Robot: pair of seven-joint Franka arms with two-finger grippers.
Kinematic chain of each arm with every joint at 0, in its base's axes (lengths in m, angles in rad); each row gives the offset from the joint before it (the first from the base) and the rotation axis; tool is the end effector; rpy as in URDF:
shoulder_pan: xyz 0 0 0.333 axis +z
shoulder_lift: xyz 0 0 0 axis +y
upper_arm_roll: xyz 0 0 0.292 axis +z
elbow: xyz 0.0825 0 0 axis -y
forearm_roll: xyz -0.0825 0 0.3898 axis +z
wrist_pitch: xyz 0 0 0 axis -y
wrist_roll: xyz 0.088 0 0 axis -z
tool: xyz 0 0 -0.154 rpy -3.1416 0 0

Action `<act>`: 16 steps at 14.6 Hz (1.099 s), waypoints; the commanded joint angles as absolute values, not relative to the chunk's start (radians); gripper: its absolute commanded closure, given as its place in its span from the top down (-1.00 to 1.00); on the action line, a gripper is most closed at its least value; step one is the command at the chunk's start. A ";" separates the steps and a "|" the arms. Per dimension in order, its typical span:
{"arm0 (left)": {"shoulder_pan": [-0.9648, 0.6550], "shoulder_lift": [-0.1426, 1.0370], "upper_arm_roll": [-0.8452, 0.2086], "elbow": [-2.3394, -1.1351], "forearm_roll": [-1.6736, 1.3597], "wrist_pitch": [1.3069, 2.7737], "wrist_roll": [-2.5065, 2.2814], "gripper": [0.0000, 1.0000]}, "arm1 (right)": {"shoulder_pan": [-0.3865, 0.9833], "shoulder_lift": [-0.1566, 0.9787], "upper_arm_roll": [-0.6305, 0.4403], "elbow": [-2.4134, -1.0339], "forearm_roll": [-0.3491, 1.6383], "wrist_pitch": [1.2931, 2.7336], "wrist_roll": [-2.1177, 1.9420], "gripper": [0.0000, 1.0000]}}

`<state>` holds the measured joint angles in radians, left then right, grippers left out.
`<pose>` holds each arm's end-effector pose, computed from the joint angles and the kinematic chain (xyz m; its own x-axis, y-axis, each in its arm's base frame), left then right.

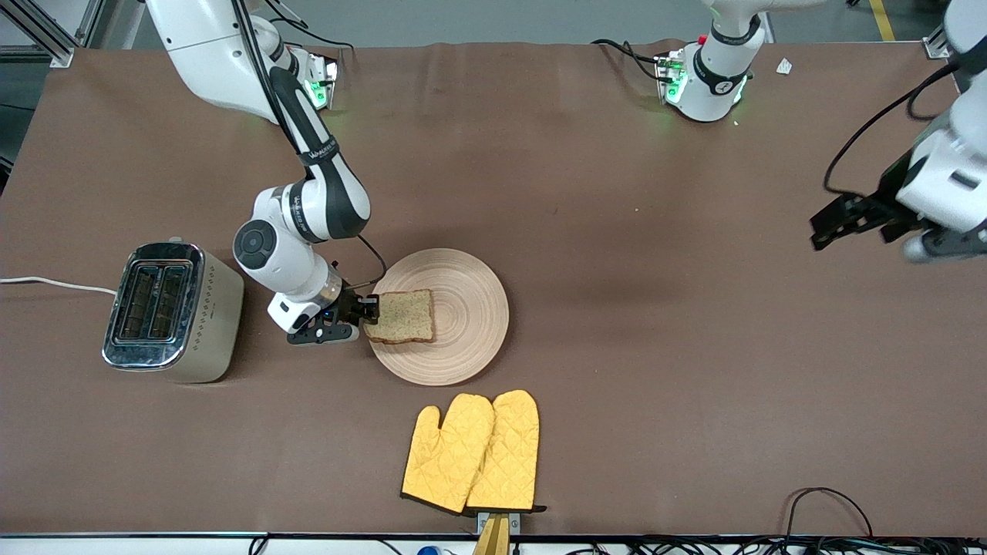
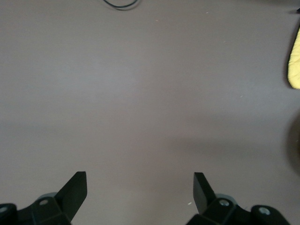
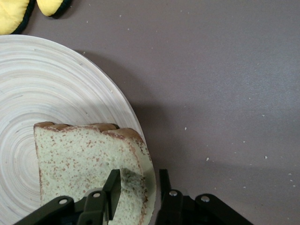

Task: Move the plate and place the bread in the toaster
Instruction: 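Lift the bread slice off the plate with the right gripper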

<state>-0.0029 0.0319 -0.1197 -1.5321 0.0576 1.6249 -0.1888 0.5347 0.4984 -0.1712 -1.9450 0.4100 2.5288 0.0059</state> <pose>0.5750 -0.0613 0.5594 0.9955 0.0634 0.0700 0.0664 -0.9969 -0.0414 0.5857 0.2288 0.1633 0.9961 0.0502 0.0728 0.0628 -0.9811 -0.1830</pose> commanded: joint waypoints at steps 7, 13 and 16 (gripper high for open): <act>0.017 -0.040 -0.089 -1.520 0.067 1.491 -0.072 1.00 | 0.522 0.503 -0.161 -1.936 0.433 2.523 -0.046 -0.36; 0.048 -0.043 -0.086 -1.511 0.046 1.473 -0.040 1.00 | 0.525 0.503 -0.161 -1.936 0.433 2.523 -0.048 -0.67; 0.048 -0.043 -0.086 -1.511 0.041 1.473 -0.040 1.00 | 0.525 0.503 -0.161 -1.936 0.436 2.525 -0.046 -0.93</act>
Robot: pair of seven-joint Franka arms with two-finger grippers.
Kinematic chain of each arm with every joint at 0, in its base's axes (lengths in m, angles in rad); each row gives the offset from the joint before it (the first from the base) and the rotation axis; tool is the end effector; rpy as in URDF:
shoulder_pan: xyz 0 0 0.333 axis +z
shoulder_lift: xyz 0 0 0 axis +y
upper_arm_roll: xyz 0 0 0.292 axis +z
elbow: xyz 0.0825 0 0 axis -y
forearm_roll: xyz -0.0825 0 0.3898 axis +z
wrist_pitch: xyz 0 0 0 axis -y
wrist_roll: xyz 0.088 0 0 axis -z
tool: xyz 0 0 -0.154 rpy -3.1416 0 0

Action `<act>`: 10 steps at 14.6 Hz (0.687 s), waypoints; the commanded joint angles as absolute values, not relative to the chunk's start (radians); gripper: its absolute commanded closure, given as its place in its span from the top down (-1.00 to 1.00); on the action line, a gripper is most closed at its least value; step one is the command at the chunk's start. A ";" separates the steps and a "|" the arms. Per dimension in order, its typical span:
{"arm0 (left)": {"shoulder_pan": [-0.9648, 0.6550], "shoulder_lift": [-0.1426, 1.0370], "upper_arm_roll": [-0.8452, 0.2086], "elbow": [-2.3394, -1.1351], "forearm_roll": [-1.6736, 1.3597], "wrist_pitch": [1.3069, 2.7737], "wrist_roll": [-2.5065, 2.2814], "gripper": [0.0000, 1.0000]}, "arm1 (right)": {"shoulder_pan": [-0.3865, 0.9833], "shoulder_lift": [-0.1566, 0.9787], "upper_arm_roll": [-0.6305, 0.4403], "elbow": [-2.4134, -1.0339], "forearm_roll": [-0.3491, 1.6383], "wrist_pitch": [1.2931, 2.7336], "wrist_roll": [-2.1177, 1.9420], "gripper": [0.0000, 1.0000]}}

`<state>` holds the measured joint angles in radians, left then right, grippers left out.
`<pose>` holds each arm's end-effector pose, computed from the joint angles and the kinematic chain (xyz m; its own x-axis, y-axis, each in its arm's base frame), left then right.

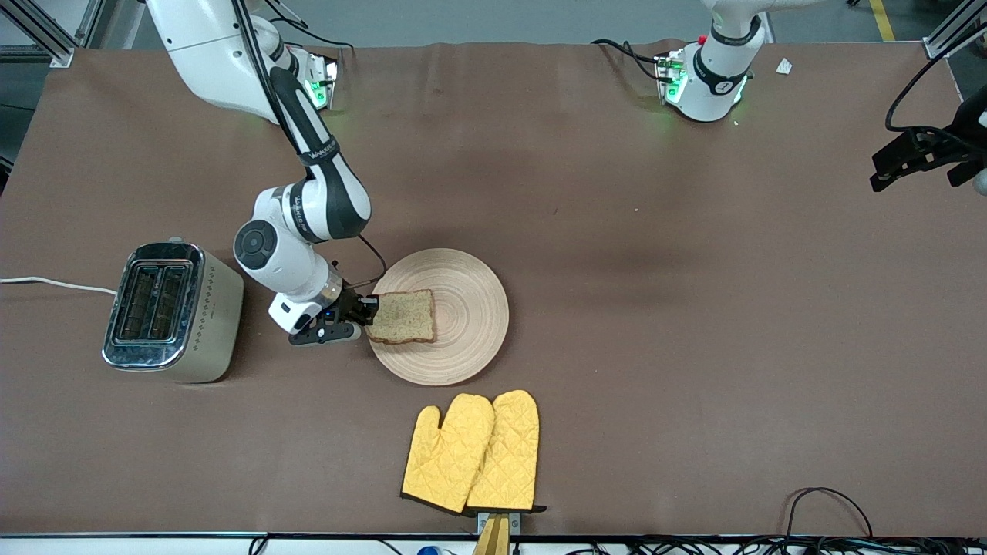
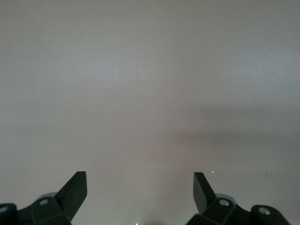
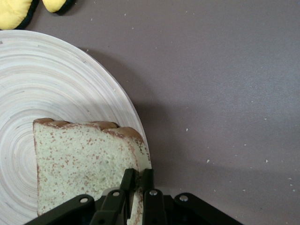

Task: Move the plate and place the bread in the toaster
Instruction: 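Lift the bread slice off the plate with the right gripper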

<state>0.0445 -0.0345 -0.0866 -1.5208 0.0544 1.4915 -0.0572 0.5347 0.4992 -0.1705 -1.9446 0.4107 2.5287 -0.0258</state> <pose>0.5425 -0.0149 0.5894 0.9998 0.0193 0.0085 0.0198 -0.9982 -0.0568 0.5855 0.2293 0.1630 0.9936 0.0813 0.0779 0.0943 -0.9789 -0.1811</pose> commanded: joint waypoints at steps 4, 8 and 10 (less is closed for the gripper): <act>0.049 -0.043 -0.086 -1.509 0.041 1.473 -0.040 1.00 | 0.525 0.503 -0.161 -1.936 0.456 2.525 -0.045 -0.98; 0.048 -0.043 -0.086 -1.502 0.040 1.473 -0.040 1.00 | 0.552 0.494 -0.163 -1.884 0.457 2.430 0.026 -0.99; 0.048 -0.043 -0.086 -1.500 0.038 1.474 -0.040 1.00 | 0.552 0.474 -0.178 -1.841 0.440 2.314 0.044 -0.99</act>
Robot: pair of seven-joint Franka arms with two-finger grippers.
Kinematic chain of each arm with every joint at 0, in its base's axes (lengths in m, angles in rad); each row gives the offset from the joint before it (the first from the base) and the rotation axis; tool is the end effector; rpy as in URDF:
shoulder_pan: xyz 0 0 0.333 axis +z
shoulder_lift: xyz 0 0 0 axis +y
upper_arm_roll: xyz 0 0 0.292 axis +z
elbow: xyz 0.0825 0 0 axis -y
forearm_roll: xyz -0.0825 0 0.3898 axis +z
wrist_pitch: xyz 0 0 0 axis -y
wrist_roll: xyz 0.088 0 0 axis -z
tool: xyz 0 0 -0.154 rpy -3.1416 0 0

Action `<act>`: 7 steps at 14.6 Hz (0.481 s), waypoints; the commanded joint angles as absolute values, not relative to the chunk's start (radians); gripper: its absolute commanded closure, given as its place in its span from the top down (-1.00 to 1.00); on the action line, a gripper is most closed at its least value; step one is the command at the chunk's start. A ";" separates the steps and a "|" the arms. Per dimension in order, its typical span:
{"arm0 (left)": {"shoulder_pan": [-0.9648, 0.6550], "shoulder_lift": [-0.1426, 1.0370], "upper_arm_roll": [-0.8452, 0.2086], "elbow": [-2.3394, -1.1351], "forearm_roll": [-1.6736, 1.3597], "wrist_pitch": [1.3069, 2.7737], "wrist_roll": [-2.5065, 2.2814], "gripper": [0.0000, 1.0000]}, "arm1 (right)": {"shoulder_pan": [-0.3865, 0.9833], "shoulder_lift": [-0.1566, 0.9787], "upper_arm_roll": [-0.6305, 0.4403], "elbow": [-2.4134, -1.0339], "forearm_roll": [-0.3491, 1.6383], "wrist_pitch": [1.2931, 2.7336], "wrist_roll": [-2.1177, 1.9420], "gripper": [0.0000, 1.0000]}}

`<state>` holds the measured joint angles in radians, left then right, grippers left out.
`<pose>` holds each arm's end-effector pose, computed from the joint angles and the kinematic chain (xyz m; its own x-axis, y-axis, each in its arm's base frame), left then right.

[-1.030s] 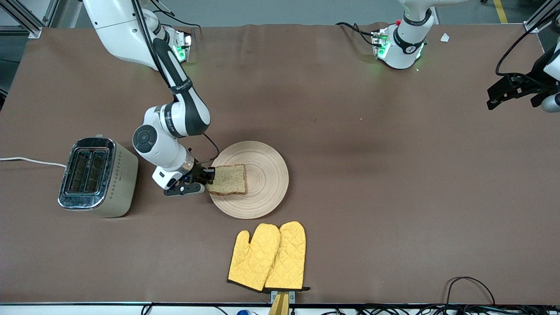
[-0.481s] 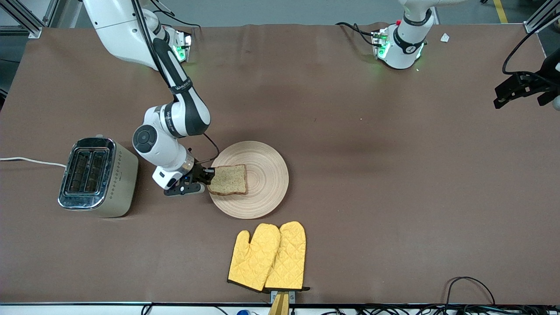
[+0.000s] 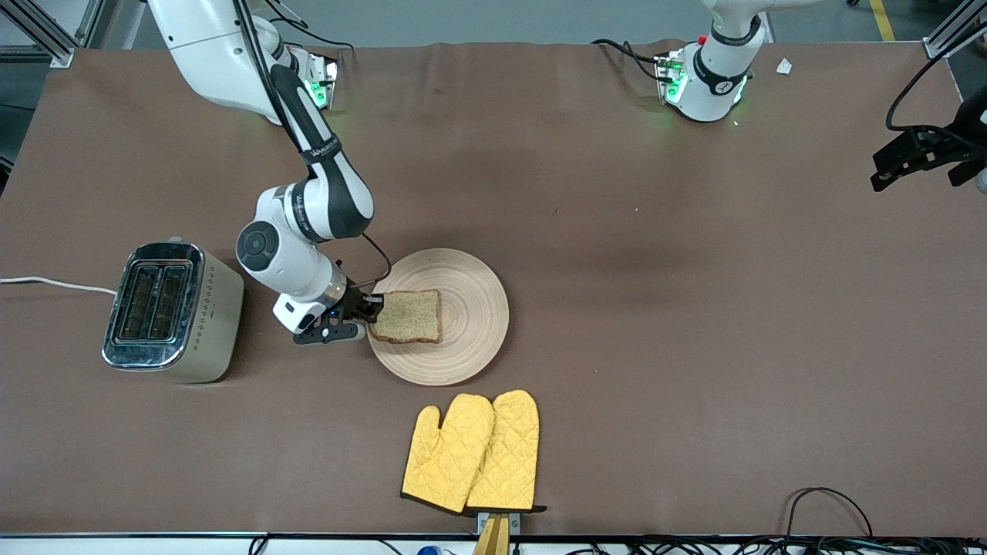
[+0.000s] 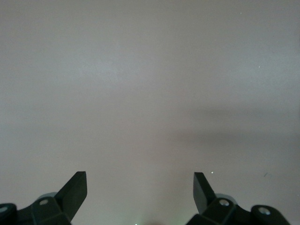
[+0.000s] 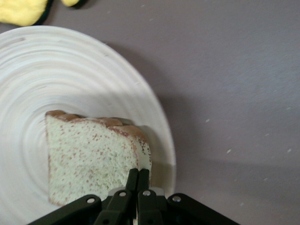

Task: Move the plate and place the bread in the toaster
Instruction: 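Lift the bread slice off the plate with the right gripper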

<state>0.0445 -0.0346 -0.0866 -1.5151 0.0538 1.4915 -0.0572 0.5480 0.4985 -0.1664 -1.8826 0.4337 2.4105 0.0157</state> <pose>0.5427 -0.0150 0.5922 0.9997 0.0193 0.0142 0.0201 -0.9982 -0.0558 0.5844 0.2519 0.1785 0.9977 0.0679 0.0088 0.0682 -0.9734 -0.2188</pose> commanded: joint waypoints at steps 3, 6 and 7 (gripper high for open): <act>0.049 -0.043 -0.086 -1.502 0.008 1.474 -0.040 1.00 | 0.552 0.423 -0.262 -1.766 0.346 2.145 0.054 -0.99; 0.048 -0.043 -0.086 -1.500 0.008 1.474 -0.041 1.00 | 0.551 0.420 -0.313 -1.596 0.140 1.903 0.179 -0.99; 0.048 -0.043 -0.086 -1.500 0.008 1.474 -0.041 1.00 | 0.549 0.420 -0.313 -1.533 0.064 1.811 0.213 -0.99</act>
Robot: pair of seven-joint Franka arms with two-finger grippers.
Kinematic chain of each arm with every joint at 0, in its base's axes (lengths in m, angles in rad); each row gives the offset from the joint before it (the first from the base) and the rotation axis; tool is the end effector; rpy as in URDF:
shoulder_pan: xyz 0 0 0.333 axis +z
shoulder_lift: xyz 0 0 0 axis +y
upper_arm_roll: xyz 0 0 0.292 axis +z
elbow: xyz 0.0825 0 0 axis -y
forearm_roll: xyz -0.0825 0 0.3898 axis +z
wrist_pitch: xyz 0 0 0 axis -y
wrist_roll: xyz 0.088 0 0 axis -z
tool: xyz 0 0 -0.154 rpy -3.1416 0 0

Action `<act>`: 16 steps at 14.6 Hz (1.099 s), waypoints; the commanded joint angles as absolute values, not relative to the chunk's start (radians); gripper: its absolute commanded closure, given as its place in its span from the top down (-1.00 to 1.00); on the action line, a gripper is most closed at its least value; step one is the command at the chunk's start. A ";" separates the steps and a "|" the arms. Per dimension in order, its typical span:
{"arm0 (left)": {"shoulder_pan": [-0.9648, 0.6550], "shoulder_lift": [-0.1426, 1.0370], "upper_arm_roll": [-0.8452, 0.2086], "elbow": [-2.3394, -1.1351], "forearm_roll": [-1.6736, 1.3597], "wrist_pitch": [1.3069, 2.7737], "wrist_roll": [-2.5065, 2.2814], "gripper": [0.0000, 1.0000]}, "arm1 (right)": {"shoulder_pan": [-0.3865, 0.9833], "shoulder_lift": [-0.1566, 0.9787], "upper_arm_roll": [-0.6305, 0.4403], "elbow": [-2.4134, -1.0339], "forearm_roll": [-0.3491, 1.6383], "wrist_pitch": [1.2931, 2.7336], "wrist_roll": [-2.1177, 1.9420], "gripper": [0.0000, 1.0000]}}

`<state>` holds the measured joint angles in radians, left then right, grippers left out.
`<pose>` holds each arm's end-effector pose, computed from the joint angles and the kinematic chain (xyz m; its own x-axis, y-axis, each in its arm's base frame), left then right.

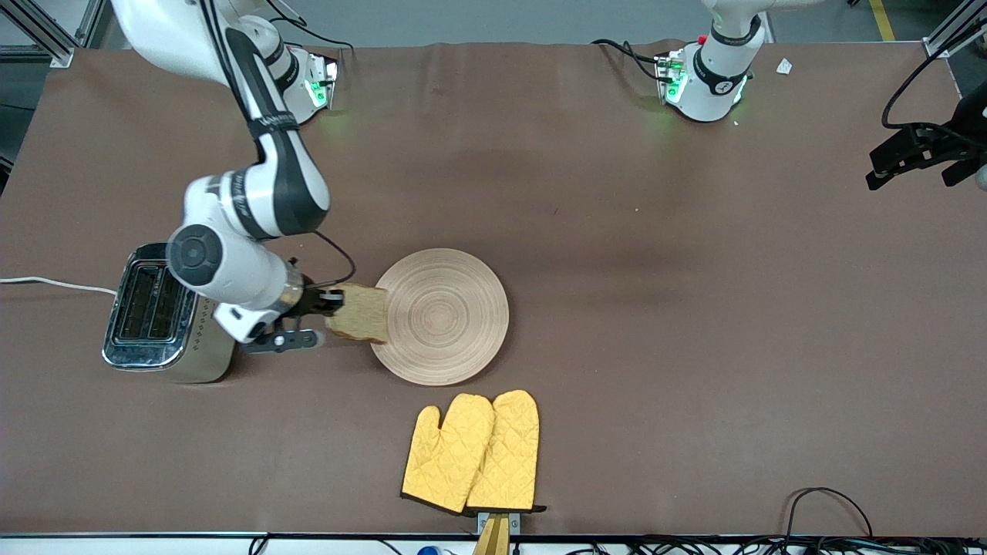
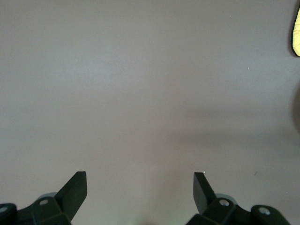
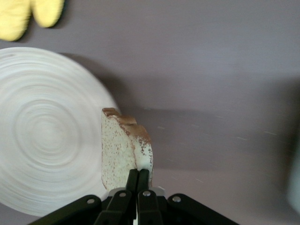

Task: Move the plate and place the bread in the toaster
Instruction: 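Carry the bread with the right gripper over the toaster slot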

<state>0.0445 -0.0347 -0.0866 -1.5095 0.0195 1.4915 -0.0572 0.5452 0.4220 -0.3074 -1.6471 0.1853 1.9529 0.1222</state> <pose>0.5426 -0.0205 0.5946 0.9997 0.0166 0.0178 0.0170 -0.9996 -0.0214 0.6212 0.1843 0.2994 0.9934 0.0588 -0.0989 0.0562 -0.9980 -0.0284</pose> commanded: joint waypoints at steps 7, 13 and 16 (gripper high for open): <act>0.046 -0.043 -0.087 -1.500 0.008 1.473 -0.044 1.00 | 0.542 0.391 -0.314 -1.387 -0.375 1.572 0.275 -0.99; 0.046 -0.043 -0.087 -1.483 0.006 1.473 -0.054 1.00 | 0.534 0.393 -0.391 -1.391 -0.548 1.548 0.281 -0.99; 0.048 -0.041 -0.086 -1.482 0.006 1.473 -0.054 1.00 | 0.503 0.387 -0.405 -1.413 -0.564 1.554 0.270 -0.99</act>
